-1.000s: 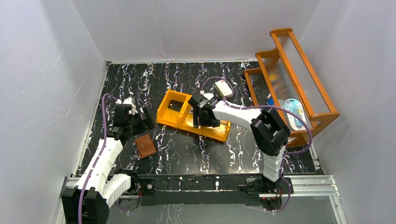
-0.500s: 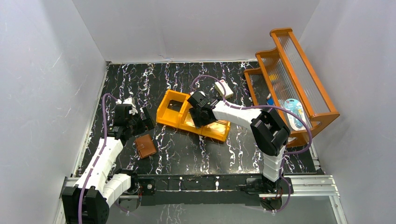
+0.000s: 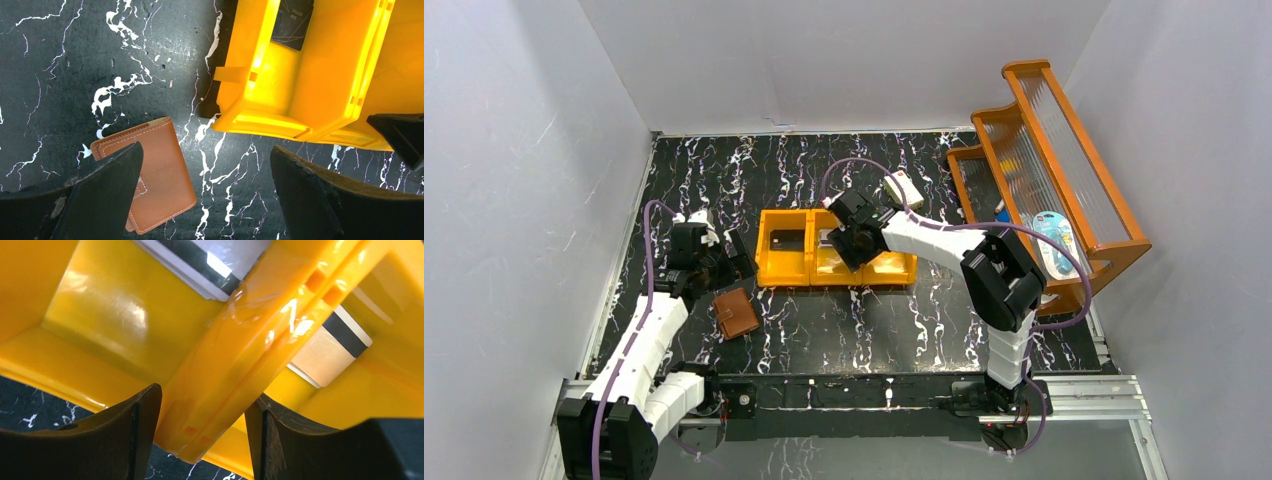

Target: Take the credit cards out of the card holder

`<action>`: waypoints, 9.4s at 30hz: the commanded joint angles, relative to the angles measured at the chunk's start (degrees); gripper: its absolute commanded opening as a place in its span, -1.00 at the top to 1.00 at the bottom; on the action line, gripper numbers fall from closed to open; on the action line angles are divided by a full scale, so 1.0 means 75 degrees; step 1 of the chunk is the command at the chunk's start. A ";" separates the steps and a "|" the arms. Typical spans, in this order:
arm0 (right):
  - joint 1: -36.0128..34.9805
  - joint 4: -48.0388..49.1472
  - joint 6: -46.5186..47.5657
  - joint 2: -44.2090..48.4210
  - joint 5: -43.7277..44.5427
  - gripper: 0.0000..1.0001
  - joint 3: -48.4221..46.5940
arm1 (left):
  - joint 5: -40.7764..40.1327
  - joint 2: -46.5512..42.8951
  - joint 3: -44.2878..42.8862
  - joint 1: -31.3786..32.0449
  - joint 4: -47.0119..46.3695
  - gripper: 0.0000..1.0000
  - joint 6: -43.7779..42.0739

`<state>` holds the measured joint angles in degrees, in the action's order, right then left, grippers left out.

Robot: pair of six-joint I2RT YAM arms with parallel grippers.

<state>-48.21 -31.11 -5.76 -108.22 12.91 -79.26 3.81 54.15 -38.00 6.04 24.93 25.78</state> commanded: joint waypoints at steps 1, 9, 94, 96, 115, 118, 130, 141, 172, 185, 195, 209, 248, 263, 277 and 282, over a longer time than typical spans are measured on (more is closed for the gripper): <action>0.0405 0.0096 -0.0304 -0.0170 0.0021 -0.38 -0.0493 | -0.0086 0.0042 -0.0232 -0.0050 0.0179 -0.97 0.0004; 0.0700 0.0313 -0.1450 -0.0417 0.0187 -0.37 -0.0668 | -0.0075 0.0139 -0.0256 -0.0056 0.0203 -0.97 0.0008; 0.0701 0.0683 -0.5951 0.3851 -0.2354 -0.61 0.3055 | 0.0749 0.2098 0.1043 0.0648 0.0204 -0.21 0.2363; 0.0666 0.0888 -0.6125 0.4014 -0.2569 -0.61 0.3275 | 0.0774 0.1911 0.1109 0.1078 0.0195 -0.21 0.2612; -0.0908 0.6028 -0.7909 0.3909 -0.3808 -0.62 0.5710 | 0.0861 0.1419 0.1061 0.3094 -0.0591 -0.22 0.4095; -0.1327 0.6609 -0.7983 0.3387 -0.3604 -0.65 0.5610 | 0.0886 0.1307 0.1062 0.3092 -0.0673 -0.23 0.4083; -0.1685 0.7782 -0.8143 0.2622 -0.3270 -0.64 0.5673 | 0.1027 0.1248 0.1000 0.3096 -0.0710 -0.24 0.3920; -0.1767 0.8336 -0.8417 0.1204 -0.4348 -0.19 0.5103 | 0.1038 0.1198 0.0977 0.3091 -0.0699 -0.25 0.3967; -0.1790 -0.2382 -0.6519 0.5020 0.1367 0.65 0.3045 | -0.1093 -0.0083 -0.0530 0.3090 0.1409 -0.97 0.3375; -0.3153 -0.3751 -0.6509 0.1731 0.2022 0.48 0.1043 | -0.1740 -0.0444 -0.0758 0.3096 0.1944 -0.97 0.3670; -0.3512 -0.0779 -0.5554 0.1981 -0.0053 -0.39 0.1005 | -0.1962 -0.0688 -0.0591 0.3096 0.2187 -0.97 0.3968; -0.1441 0.0905 -0.6356 0.4185 -0.0173 -0.42 0.4050 | -0.0559 -0.0456 -0.0230 0.3093 0.0646 -0.97 0.3488; 0.1545 0.0831 -0.3990 0.3344 -0.1726 -0.86 0.1872 | 0.2268 0.1252 0.0197 0.3142 -0.0477 -0.69 0.2476; 0.1921 0.1478 -0.3753 0.1512 -0.4148 -0.82 0.1408 | 0.2145 0.0516 0.0500 0.3143 -0.0145 -0.72 0.2578; 0.1916 0.0998 -0.3451 0.1761 -0.2986 -0.86 0.0805 | 0.2219 0.0949 0.0007 0.3133 -0.0108 -0.73 0.2319; 0.1919 0.0665 -0.3475 0.1351 -0.3111 -0.81 0.0500 | 0.2366 0.1020 0.0009 0.3138 -0.0248 -0.73 0.2342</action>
<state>-33.82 -24.23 -32.67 -97.03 -10.98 -71.66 19.57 62.39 -36.16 29.39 23.14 43.13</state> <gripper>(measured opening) 0.922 0.869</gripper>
